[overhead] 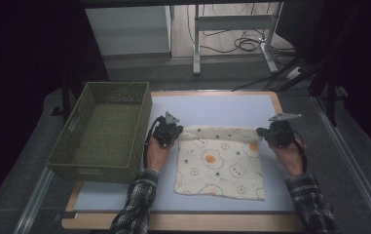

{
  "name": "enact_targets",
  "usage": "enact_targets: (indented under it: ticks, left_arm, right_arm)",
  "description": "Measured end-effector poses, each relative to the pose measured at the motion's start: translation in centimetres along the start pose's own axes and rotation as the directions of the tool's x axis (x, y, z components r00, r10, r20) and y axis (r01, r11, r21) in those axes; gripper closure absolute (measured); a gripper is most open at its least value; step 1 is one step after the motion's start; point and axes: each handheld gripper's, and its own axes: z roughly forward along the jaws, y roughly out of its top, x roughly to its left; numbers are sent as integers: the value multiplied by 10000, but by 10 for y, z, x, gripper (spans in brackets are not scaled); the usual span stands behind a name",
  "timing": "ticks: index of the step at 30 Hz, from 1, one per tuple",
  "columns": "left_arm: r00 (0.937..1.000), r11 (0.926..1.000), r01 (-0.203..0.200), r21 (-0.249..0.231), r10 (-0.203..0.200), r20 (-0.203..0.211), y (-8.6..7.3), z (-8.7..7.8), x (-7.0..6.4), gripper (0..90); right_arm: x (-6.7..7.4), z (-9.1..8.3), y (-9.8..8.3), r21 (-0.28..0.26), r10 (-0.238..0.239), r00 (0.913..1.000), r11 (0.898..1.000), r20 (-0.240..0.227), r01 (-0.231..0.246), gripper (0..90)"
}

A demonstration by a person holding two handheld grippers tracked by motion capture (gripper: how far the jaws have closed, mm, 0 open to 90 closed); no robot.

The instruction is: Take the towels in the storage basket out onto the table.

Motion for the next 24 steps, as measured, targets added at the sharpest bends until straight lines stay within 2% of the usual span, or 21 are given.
enact_targets:
  ticks: [2,7,8,9,13,19,24]
  left_arm:
    - [9998,10000,-11,3,11,188,-4,-8,-6,896]
    - [9994,10000,-46,-42,48,356,-13,-22,-15,894]
    - [9983,10000,-74,40,72,573,-20,-29,-20,894]
    - [9983,10000,-74,40,72,573,-20,-29,-20,894]
    - [9966,9997,-203,106,194,802,-37,-42,-34,891]
    - [9934,9998,-136,-111,148,1135,-52,-57,-44,888]
    - [9877,9987,-282,-415,342,1523,-67,-77,-56,886]
  right_arm:
    - [4,-8,-5,-21,-143,9999,9999,-50,143,874]
    - [11,-23,-17,-176,-97,9995,9998,-301,92,874]
    - [16,-30,-25,-166,-152,9991,9998,-404,146,875]
    - [16,-30,-25,-166,-152,9991,9998,-404,146,875]
    - [26,-46,-41,-194,-276,9976,9995,-640,265,874]
    - [38,-59,-59,-138,-260,9954,9996,-923,248,874]
    - [50,-77,-76,-119,-438,9922,9990,-1166,427,873]
